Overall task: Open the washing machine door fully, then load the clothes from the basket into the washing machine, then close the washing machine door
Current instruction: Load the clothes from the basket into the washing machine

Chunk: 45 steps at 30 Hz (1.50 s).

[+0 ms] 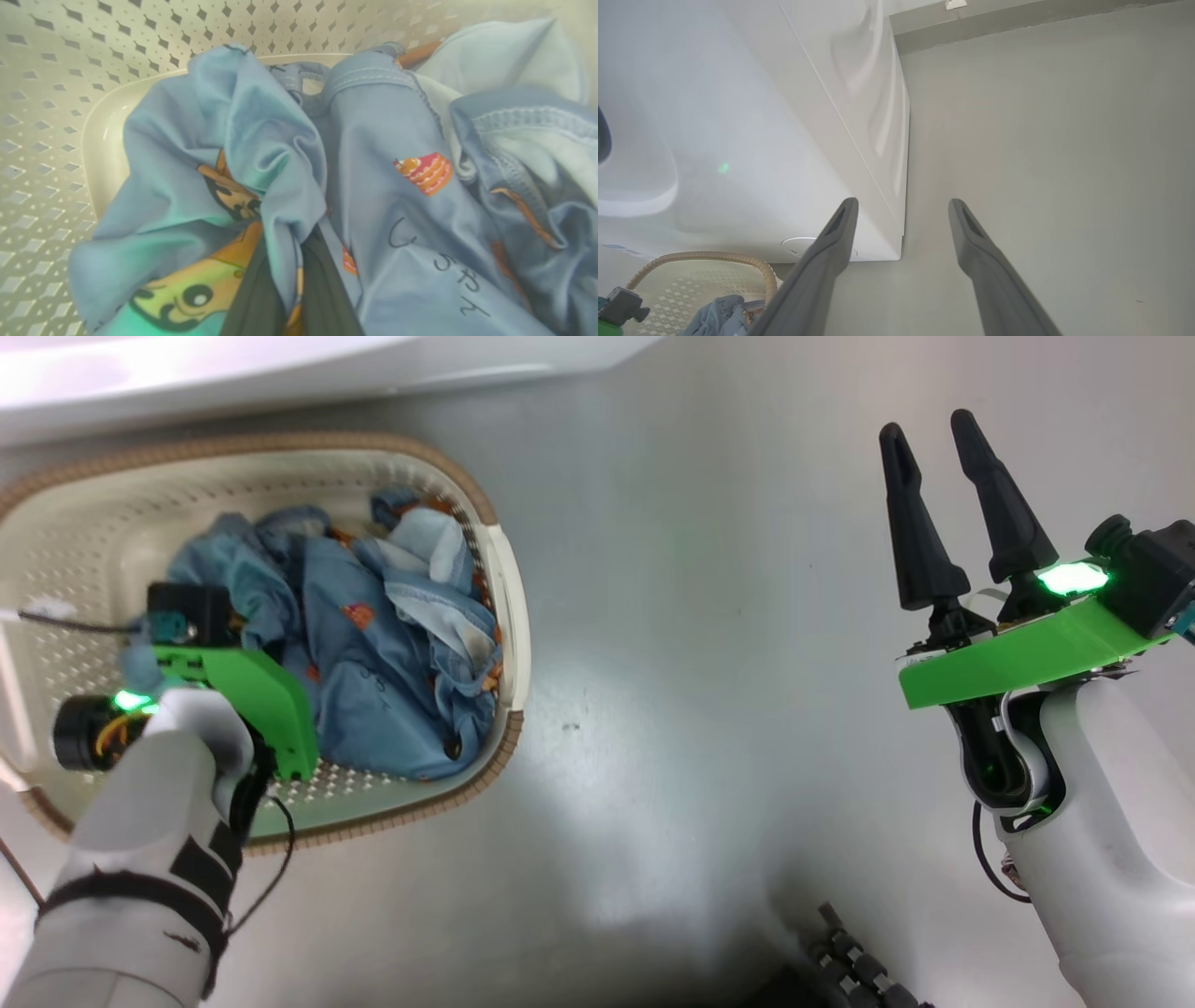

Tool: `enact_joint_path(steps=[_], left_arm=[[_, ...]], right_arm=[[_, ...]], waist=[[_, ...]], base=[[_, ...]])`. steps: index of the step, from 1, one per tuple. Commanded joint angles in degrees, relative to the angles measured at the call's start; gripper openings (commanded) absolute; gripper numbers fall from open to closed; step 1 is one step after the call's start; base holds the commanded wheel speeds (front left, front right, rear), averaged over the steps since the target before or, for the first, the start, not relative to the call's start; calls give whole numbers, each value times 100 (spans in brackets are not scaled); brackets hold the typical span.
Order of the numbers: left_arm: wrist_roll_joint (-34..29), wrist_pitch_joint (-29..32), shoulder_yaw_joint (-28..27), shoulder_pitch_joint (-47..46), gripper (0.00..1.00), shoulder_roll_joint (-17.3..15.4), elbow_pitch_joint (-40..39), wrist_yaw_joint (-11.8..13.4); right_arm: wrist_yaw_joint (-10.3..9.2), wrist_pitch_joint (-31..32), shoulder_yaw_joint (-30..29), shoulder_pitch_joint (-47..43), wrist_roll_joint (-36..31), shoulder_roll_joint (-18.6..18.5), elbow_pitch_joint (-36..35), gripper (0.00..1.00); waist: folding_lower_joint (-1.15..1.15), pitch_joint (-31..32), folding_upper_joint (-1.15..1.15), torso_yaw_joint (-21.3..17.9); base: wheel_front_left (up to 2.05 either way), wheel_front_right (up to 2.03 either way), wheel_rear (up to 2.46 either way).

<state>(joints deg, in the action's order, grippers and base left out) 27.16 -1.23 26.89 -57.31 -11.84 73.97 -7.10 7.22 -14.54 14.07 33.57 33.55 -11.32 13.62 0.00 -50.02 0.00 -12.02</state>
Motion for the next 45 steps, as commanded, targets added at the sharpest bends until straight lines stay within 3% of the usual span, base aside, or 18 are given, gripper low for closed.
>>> enact_joint_path(steps=[1, 13, 30, 38, 45], left_arm=[[82, -134, -78, 275, 0, -150, -29, -26], [666, -839, 316, 1050, 0, 140, -629, -37], [1775, -1357, 914, 2438, 0, -128, -1949, -38], [1760, -1375, 557, 3054, 0, -311, -2770, -36], [1403, -1376, 114, 3853, 0, -437, -3924, 180]], right_arm=[[26, -46, 86, -266, -117, -46, -84, 100], [26, -46, 239, -587, -30, -151, 190, 100], [26, -46, 393, -1431, 210, -397, 636, 100], [26, -46, 456, -1848, 321, -485, 790, 100], [26, -46, 441, -2263, 421, -561, 870, 100]], waist=[[0, 336, 0, 84], [0, 1600, 0, 322], [0, 3606, 0, 676], [0, 4426, 0, 805], [0, 5023, 0, 932]], base=[[0, 0, 0], [0, 0, 0], [0, 0, 0], [0, 0, 0], [0, 0, 0]])
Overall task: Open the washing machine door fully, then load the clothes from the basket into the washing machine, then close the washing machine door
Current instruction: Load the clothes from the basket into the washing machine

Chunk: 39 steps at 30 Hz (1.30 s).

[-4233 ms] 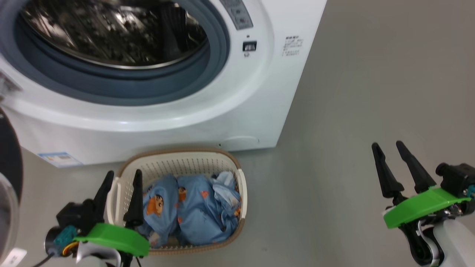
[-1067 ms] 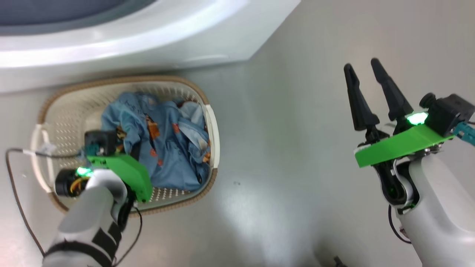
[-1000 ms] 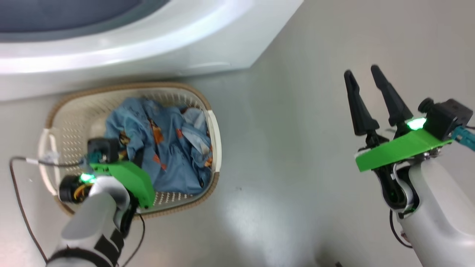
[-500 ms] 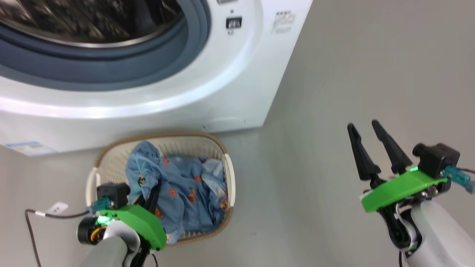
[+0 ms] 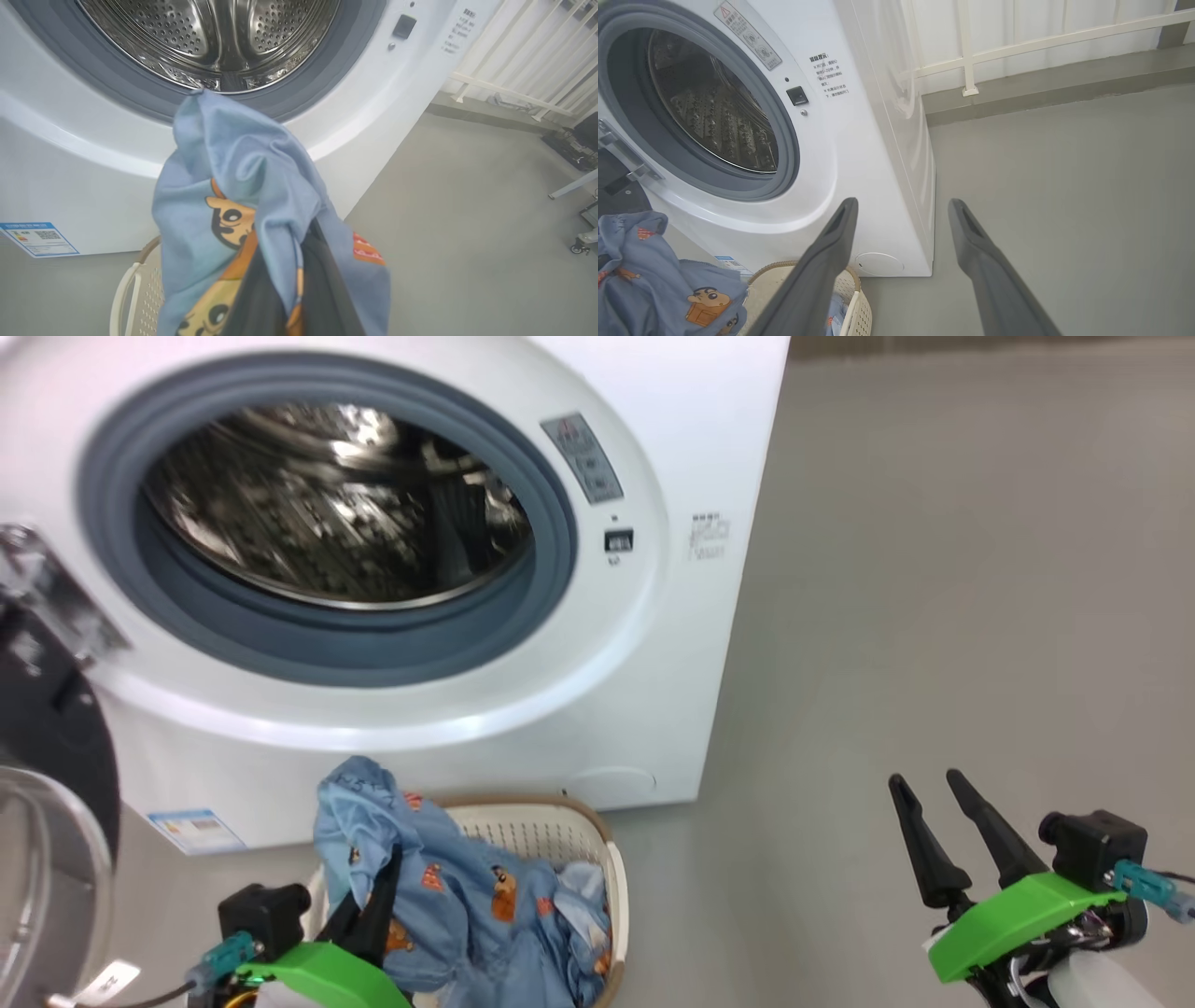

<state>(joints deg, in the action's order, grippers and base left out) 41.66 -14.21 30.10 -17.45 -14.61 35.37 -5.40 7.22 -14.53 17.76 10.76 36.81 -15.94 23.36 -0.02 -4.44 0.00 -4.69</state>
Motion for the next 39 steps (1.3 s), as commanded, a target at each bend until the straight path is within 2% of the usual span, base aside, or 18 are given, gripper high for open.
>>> enact_joint_path(steps=[1, 9, 17, 26, 39], left_arm=[[-100, -78, -248, -54, 0, -190, -237, 57], [-516, -78, -502, 556, 0, -417, -1898, 619], [-753, -77, -532, 924, 0, -578, -2747, 979], [-715, -58, -568, 1059, 0, -631, -2919, 1102], [-691, -63, -576, 1015, 0, -615, -2851, 1090]], right_arm=[[26, -47, 60, -19, 103, -103, -111, 100], [26, -47, -24, -206, 110, -94, -151, 100], [26, -47, -132, -299, 72, -182, -234, 100], [26, -47, -111, -307, 55, -219, -279, 100], [26, -47, -19, -219, 25, -244, -332, 100]], waist=[[2, 499, 0, 218], [2, 714, 0, 344], [2, 796, 0, 455], [2, 820, 0, 436], [2, 770, 0, 287]], base=[[0, 0, 0], [0, 0, 0], [0, 0, 0], [0, 0, 0], [0, 0, 0]])
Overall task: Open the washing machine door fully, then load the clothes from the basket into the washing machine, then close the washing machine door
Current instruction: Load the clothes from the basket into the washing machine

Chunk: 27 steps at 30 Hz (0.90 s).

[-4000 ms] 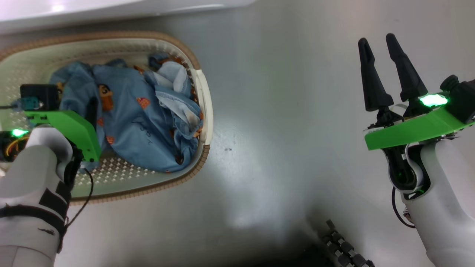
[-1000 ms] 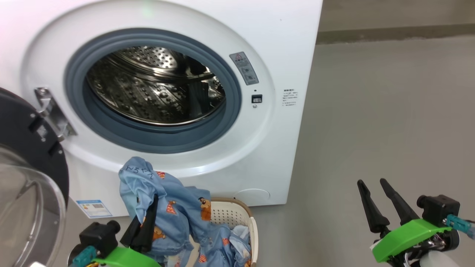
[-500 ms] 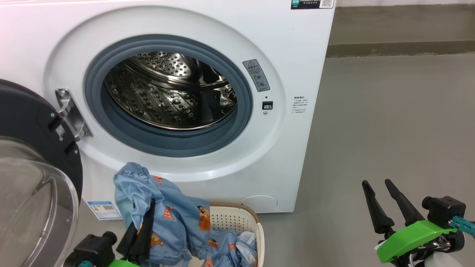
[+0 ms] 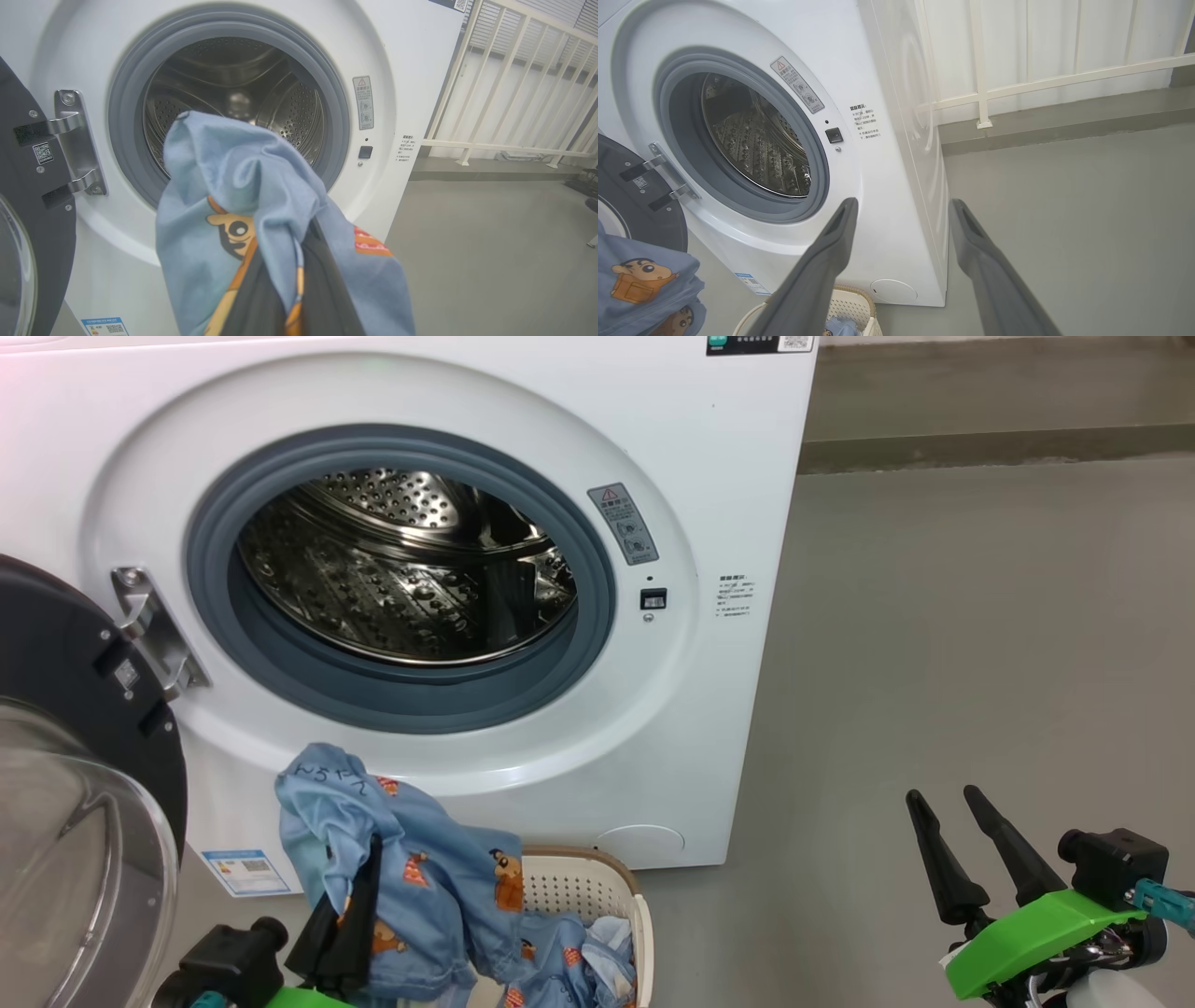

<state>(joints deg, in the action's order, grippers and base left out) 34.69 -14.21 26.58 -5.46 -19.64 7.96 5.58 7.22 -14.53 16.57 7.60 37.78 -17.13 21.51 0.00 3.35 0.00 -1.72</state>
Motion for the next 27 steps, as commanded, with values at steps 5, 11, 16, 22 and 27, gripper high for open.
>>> enact_joint_path(steps=[5, 11, 16, 22, 27], left_arm=[[-8, -66, -196, -361, 0, -80, 61, -99], [43, -68, -206, -919, 0, -10, 444, -377], [30, -73, -334, -1670, 0, -14, 954, -644], [-38, -76, -548, -2890, 0, 1, 1747, -901], [-138, -77, -777, -3914, 0, -14, 2411, -1052]], right_arm=[[26, -47, 158, 149, -85, -148, -195, 100], [26, -47, 229, 192, -76, -176, -226, 100], [26, -47, 304, 315, -63, -226, -305, 100], [26, -47, 279, 589, -124, -258, -445, 100], [26, -47, 244, 833, -205, -223, -594, 100]], waist=[[0, -86, 0, -120], [0, -296, 0, -303], [0, -649, 0, -487], [0, -1348, 0, -693], [0, -1990, 0, -883]], base=[[0, 0, 0], [0, 0, 0], [0, 0, 0], [0, 0, 0], [0, 0, 0]])
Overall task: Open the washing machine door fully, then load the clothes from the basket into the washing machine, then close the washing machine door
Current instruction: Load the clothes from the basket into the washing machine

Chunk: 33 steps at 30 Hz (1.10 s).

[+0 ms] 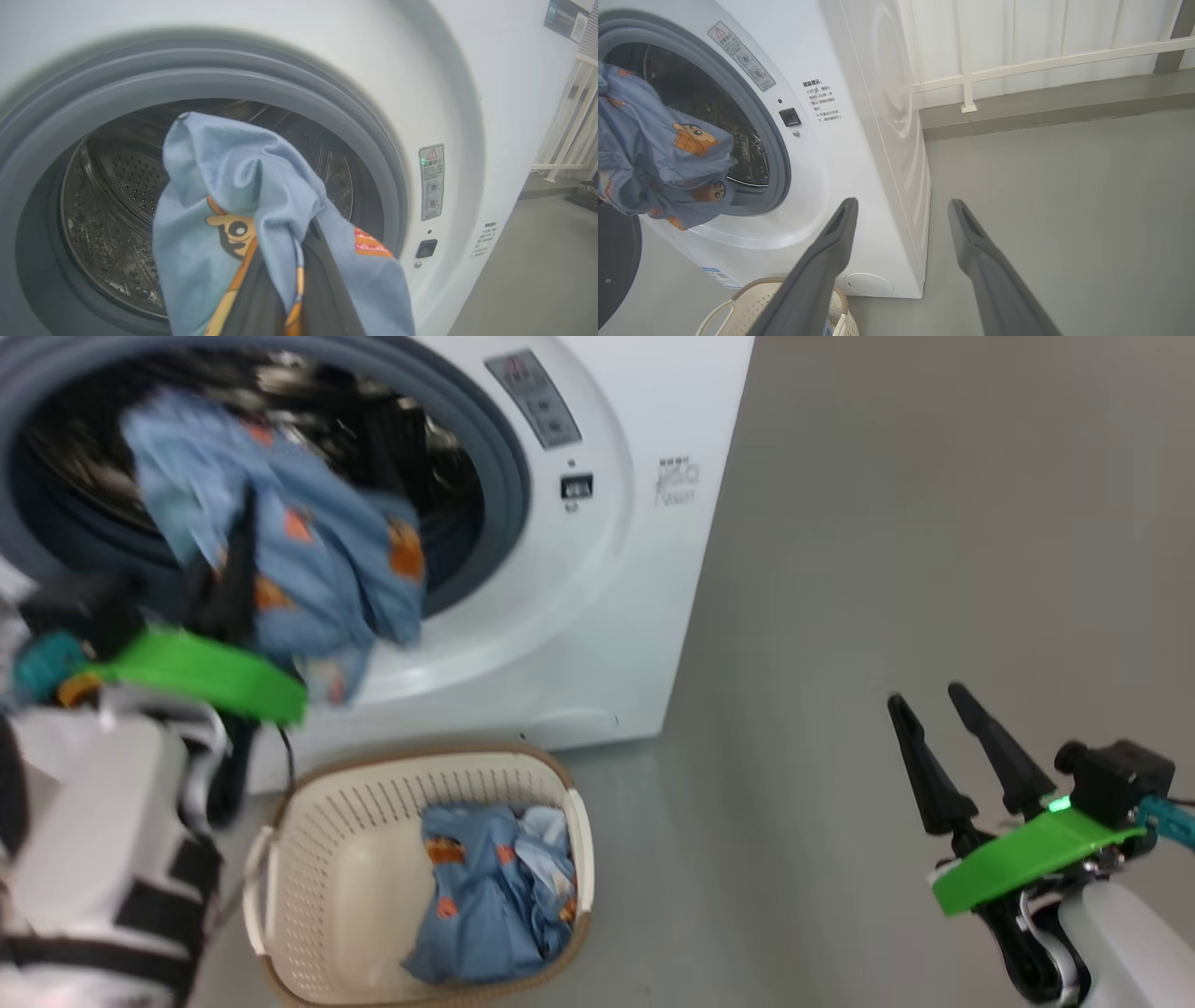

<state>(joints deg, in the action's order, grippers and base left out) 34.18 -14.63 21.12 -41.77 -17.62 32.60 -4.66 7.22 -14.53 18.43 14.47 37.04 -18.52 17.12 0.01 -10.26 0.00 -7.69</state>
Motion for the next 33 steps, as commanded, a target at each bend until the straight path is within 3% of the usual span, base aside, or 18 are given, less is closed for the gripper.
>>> enact_joint_path(steps=[1, 14, 21, 24, 28, 32, 33], left_arm=[[-114, -36, -262, -479, 0, -236, 98, -50], [-353, -36, -401, -2349, 0, -563, 1766, -227], [-495, -37, -405, -3040, 0, -674, 2200, -260], [-618, -37, -527, -3289, 0, -732, 2013, -263], [-910, -37, -1067, -3346, 0, -766, 1041, -205], [-1310, -37, -1758, -2972, 0, -537, 234, -215], [-1360, -37, -1827, -2917, 31, -486, 264, -221]], right_arm=[[26, -47, 54, 198, -145, -72, -184, 100], [26, -47, -62, 578, -331, 234, -450, 100], [26, -47, -99, 651, -411, 349, -547, 100], [26, -47, -118, 655, -446, 376, -567, 100], [26, -47, -140, 667, -552, 444, -574, 100], [26, -47, -103, 732, -616, 532, -528, 100], [26, -47, -88, 740, -618, 539, -517, 100]], waist=[[-1, -759, 0, -328], [-1, -2090, 0, -777], [-1, -2518, 0, -934], [-1, -2621, 0, -938], [-1, -2697, 0, -866], [-1, -2683, 0, -852], [-1, -2667, 0, -846]], base=[[0, 0, 0], [0, 0, 0], [0, 0, 0], [10, 10, 10], [8, 8, 8], [0, 0, 0], [0, 0, 0]])
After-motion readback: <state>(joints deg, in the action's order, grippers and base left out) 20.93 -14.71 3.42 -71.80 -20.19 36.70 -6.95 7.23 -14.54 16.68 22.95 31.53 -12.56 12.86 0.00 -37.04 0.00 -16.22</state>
